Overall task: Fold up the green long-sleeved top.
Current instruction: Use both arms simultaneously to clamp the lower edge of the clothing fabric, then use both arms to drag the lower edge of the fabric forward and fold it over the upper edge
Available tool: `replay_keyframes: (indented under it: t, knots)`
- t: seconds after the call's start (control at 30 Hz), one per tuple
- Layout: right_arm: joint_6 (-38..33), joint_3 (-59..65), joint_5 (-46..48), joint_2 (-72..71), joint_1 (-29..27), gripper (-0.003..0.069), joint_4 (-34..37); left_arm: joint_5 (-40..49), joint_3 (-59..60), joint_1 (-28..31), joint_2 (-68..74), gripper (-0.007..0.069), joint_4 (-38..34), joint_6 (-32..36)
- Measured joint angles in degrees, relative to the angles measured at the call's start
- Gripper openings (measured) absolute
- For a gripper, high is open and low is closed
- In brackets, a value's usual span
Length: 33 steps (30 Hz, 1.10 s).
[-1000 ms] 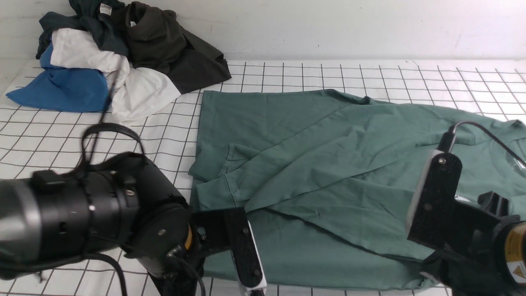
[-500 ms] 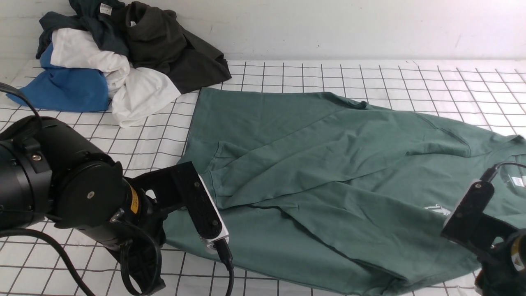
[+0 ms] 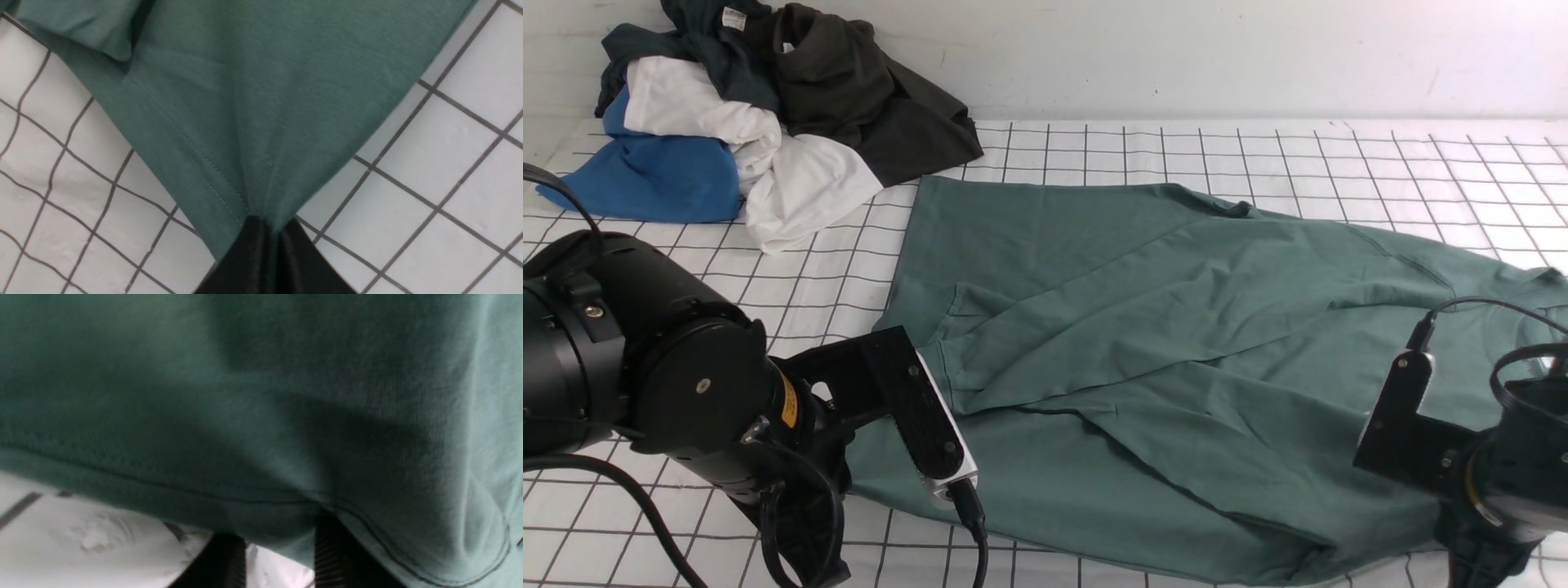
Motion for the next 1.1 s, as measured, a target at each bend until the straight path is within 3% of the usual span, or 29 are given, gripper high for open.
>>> replay_keyframes:
  t: [0.03, 0.1, 0.2, 0.5, 0.77, 0.87, 0.97, 1.1]
  knots:
    - [0.59, -0.07, 0.00, 0.05, 0.10, 0.0165, 0.09, 0.05, 0.00, 0.00, 0.00, 0.0002, 0.00, 0.00]
    - [7.55, -0.93, 2.13, 0.36, 1.24, 0.0042, 1.69, 0.33, 0.00, 0.00, 0.00, 0.0002, -0.04, 0.00]
    - [10.05, -1.48, 4.77, -0.84, 2.63, 0.0004, 2.63, 0.80, 0.00, 0.00, 0.00, 0.0002, -0.06, 0.00]
    - [6.87, -2.62, 10.20, -11.05, 4.41, -0.0004, 4.28, 1.46, 0.00, 0.00, -2.29, 0.0002, -0.06, -0.43]
    - [3.13, -2.70, 6.65, -11.32, 4.41, -0.0004, 8.21, 1.04, 0.00, 0.00, -3.67, 0.0002, 0.04, -0.67]
    - [1.73, -3.31, 10.36, -11.51, 4.41, -0.0004, 8.53, 1.67, 0.00, 0.07, -4.55, 0.0002, 0.78, -3.48]
    - [1.67, -4.50, 12.53, -12.88, 3.85, -0.0004, 6.32, -1.15, -1.47, 2.53, -5.55, 0.0002, 3.33, -13.75]
    - [1.53, -8.39, 4.72, -12.68, -1.30, -0.0004, 2.24, -9.86, -7.34, 7.56, -3.10, 0.0002, 5.63, -23.49]
